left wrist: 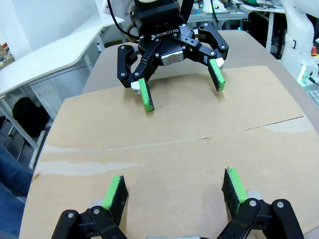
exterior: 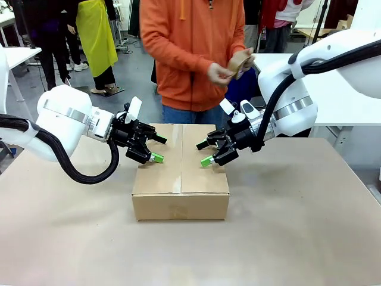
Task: Pack the gift set into the box.
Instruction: Press and hold the closed box until the human finishes sealing it.
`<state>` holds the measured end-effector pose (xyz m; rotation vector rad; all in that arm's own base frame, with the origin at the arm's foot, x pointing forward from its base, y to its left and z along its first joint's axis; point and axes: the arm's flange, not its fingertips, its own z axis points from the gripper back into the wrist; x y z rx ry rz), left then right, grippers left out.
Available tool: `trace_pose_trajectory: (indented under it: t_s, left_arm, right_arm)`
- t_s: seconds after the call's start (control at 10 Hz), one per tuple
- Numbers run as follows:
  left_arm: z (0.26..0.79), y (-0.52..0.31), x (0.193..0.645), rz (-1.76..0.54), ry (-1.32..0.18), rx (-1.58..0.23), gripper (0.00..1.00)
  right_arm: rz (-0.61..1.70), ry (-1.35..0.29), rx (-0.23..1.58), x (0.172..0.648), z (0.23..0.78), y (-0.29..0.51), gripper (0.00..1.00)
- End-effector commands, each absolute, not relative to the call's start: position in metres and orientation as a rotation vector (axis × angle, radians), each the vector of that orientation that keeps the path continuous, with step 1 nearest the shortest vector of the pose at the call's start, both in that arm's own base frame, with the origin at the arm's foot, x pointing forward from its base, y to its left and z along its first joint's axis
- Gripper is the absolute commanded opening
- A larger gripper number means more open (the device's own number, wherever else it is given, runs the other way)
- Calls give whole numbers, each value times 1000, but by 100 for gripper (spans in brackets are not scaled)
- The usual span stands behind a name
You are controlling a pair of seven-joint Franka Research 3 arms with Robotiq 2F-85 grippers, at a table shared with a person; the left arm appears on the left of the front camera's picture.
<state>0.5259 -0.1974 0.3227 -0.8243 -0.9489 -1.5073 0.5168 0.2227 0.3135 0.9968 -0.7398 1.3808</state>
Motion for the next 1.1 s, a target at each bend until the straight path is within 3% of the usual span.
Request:
trace_pose_trajectory:
  t_s: [0.0, 1.0]
  left_arm:
    - [317, -198, 525, -1523, -951, -825, 100]
    - [317, -198, 525, -1523, -951, -825, 100]
  right_arm:
    - [1384, -746, 998, 516, 309, 223, 100]
    - [1384, -746, 998, 516, 309, 223, 100]
